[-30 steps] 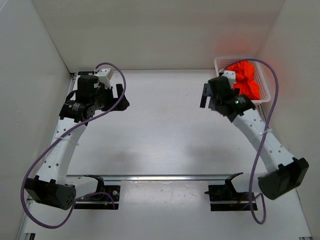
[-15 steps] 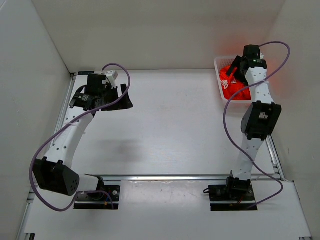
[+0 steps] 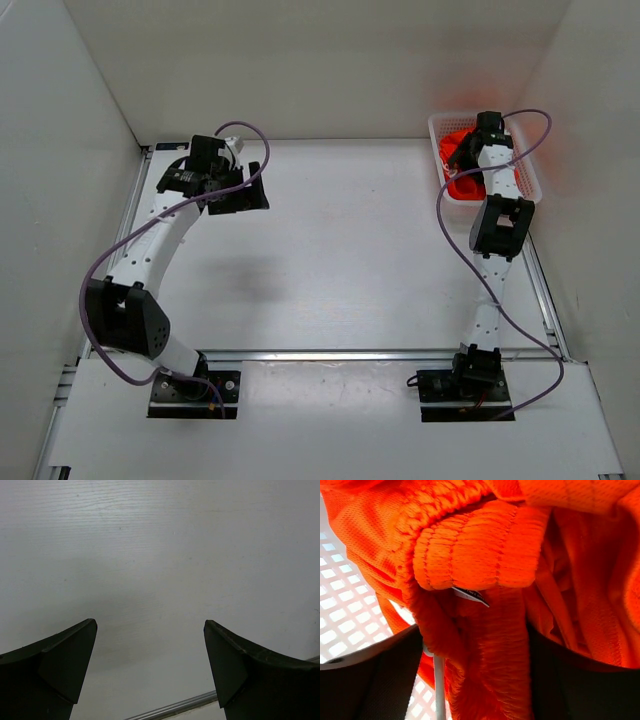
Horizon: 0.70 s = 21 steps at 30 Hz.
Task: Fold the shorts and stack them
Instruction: Grab the shorts from the pile, then move the shorts to the center of the board
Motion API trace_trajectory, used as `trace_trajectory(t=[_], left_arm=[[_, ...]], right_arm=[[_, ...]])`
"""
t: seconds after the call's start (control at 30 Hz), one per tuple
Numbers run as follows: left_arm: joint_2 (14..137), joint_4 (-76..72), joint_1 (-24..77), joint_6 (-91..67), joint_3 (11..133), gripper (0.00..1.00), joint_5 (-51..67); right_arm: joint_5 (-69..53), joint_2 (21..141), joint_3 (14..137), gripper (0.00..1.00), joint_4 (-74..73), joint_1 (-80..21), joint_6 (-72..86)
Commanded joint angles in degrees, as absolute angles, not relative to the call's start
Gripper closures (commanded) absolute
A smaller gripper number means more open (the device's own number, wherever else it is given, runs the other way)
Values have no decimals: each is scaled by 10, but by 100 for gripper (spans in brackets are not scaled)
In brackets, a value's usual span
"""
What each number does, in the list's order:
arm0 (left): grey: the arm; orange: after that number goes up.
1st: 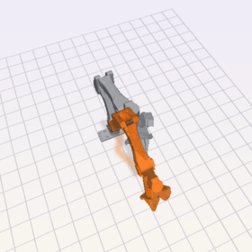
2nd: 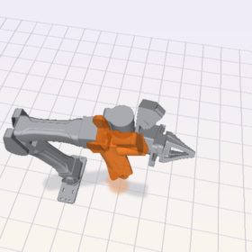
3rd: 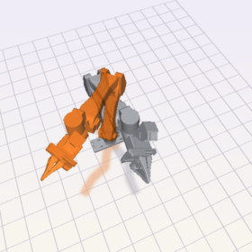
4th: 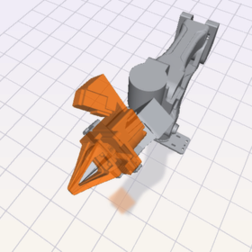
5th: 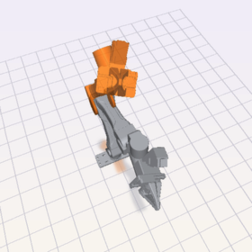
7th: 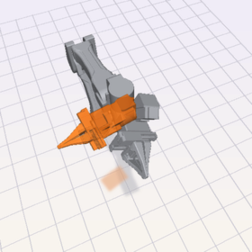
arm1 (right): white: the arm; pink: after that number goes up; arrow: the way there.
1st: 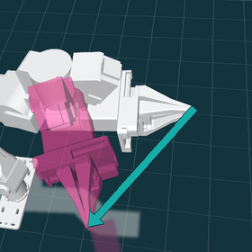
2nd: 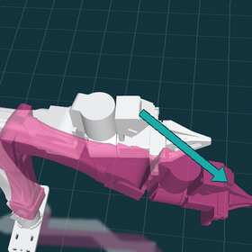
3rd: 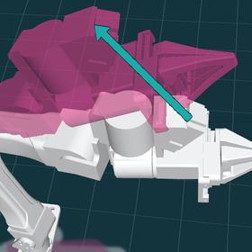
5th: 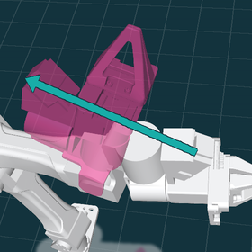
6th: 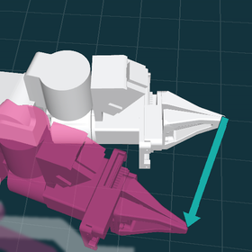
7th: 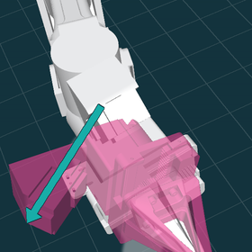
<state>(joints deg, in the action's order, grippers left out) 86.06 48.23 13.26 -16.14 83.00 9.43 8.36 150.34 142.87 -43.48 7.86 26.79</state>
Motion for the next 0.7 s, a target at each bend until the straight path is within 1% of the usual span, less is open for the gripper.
trace_trajectory(t=[0.0,0.07,0.13,0.17,0.23,0.27,0.3,0.33,0.5,0.53,0.67], left_arm=[[863,482,133,-163,858,0,91],[863,482,133,-163,863,0,98],[863,482,133,-163,863,0,98],[863,482,133,-163,863,0,98],[863,482,133,-163,868,0,98],[863,482,133,-163,868,0,105],[858,482,133,-163,868,0,105],[858,482,138,-169,868,0,105],[818,482,138,-169,862,0,110],[810,482,138,-169,862,0,115],[764,482,138,-179,852,0,115]], right_arm=[[65,1504,1436,32,-399,81,276],[55,1504,1436,50,-399,81,276],[55,1481,1431,65,-394,81,270],[55,1471,1426,77,-394,81,270],[66,1430,1417,88,-394,81,270],[66,1415,1411,97,-394,81,270],[66,1379,1411,100,-394,81,264],[66,1360,1411,100,-394,81,264],[-19,1232,1438,100,-400,81,243],[-52,1212,1445,100,-400,81,243],[-110,1096,1457,100,-400,51,237]])
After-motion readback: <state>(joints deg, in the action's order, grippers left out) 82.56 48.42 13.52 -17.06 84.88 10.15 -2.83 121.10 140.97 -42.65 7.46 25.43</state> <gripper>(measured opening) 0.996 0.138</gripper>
